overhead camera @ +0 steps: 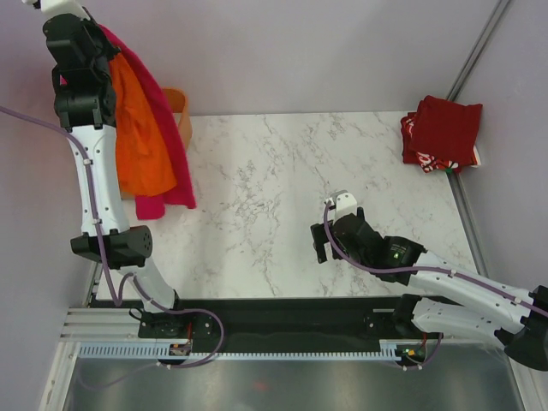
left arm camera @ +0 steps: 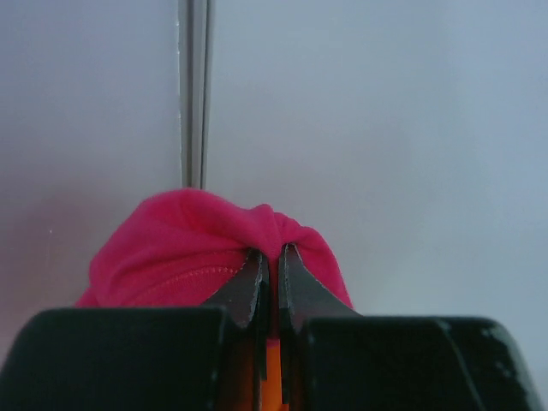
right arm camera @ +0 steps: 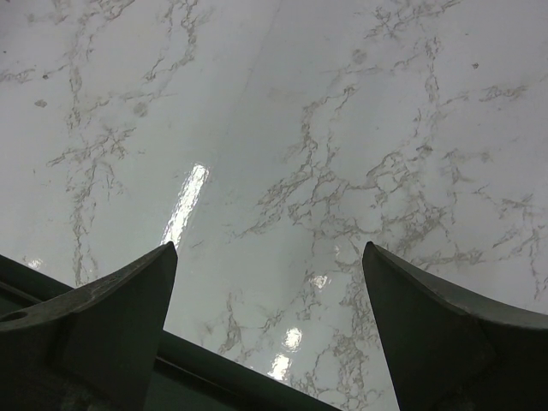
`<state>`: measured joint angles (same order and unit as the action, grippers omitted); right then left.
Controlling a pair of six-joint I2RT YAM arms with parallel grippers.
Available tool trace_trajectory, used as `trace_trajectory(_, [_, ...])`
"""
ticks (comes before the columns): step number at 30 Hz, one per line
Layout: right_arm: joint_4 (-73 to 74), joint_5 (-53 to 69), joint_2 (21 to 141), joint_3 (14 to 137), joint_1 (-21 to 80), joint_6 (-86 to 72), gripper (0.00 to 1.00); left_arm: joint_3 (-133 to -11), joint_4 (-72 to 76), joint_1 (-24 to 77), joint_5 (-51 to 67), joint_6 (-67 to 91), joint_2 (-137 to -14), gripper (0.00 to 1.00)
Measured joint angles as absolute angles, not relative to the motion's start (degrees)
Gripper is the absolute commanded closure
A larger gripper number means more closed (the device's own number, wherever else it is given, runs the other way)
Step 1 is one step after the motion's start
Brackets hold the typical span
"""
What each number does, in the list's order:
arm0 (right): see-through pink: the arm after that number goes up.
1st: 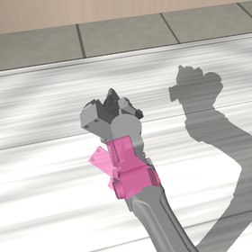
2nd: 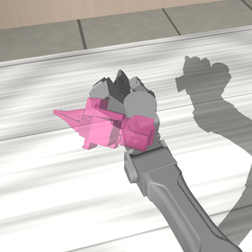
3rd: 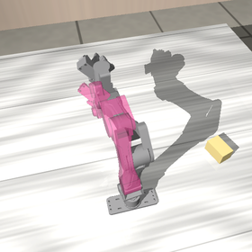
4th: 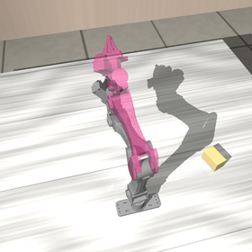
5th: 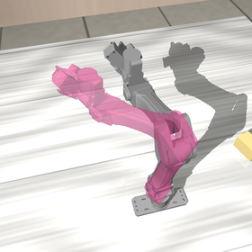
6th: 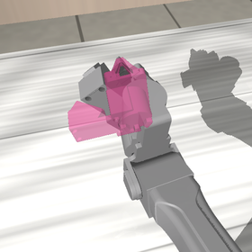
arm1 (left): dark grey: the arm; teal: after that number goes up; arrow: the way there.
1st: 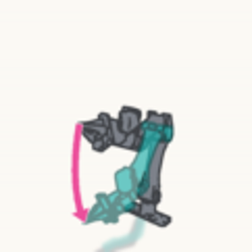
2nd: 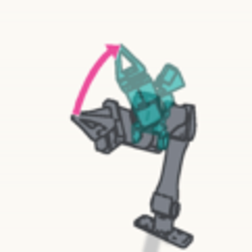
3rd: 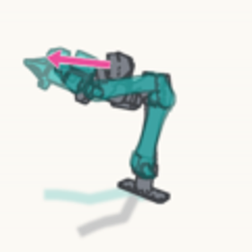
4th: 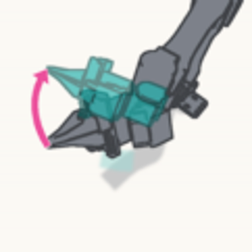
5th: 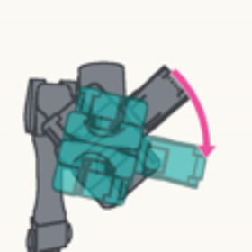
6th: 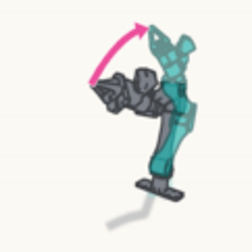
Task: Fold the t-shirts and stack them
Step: Grab the tshirt from the pile
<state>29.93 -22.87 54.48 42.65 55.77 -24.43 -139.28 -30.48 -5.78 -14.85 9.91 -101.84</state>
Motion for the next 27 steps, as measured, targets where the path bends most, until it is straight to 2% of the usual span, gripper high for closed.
trace_trajectory(2, [29.9, -22.9, 54.5, 42.7, 55.8, -24.4, 0.02, -139.2, -30.2, -6.6, -15.6, 9.5, -102.9, 0.98])
trace_trajectory(4, [29.9, -22.8, 54.5, 42.7, 55.8, -24.4, 0.02, -138.0, -29.4, -7.6, -16.8, 9.2, -103.9, 0.79])
trace_trajectory(5, [30.0, -22.8, 54.4, 42.7, 55.8, -24.5, 0.02, -137.5, -28.5, -8.1, -17.3, 9.1, -104.5, 0.62])
trace_trajectory(6, [30.0, -22.8, 54.3, 42.6, 55.8, -24.6, 0.02, -136.6, -27.4, -8.7, -17.9, 9.0, -105.4, 0.13])
trace_trajectory(7, [30.0, -22.8, 54.2, 42.6, 55.8, -24.7, 0.02, -135.3, -26.2, -9.7, -18.2, 9.0, -106.6, 0.00])
trace_trajectory(12, [30.0, -22.6, 53.1, 42.5, 55.8, -25.1, 0.02, -130.4, -25.9, -12.6, -18.5, 9.7, -114.6, 0.00])
trace_trajectory(16, [29.9, -22.3, 53.5, 42.5, 55.8, -25.2, 0.02, -129.8, -32.9, -13.2, -17.3, 10.5, -121.5, 0.00])
trace_trajectory(19, [30.0, -22.2, 54.2, 42.5, 55.8, -25.2, 0.02, -129.8, -38.7, -13.0, -15.0, 11.7, -122.3, 0.00])
trace_trajectory(23, [29.8, -21.9, 54.7, 42.5, 55.8, -25.2, 0.02, -127.9, -41.2, -12.8, -11.9, 13.5, -116.8, 0.00])
trace_trajectory(27, [28.3, -20.7, 56.9, 42.5, 55.8, -25.0, 0.02, -117.0, -41.8, -12.6, -8.6, 14.7, -101.7, 0.01])
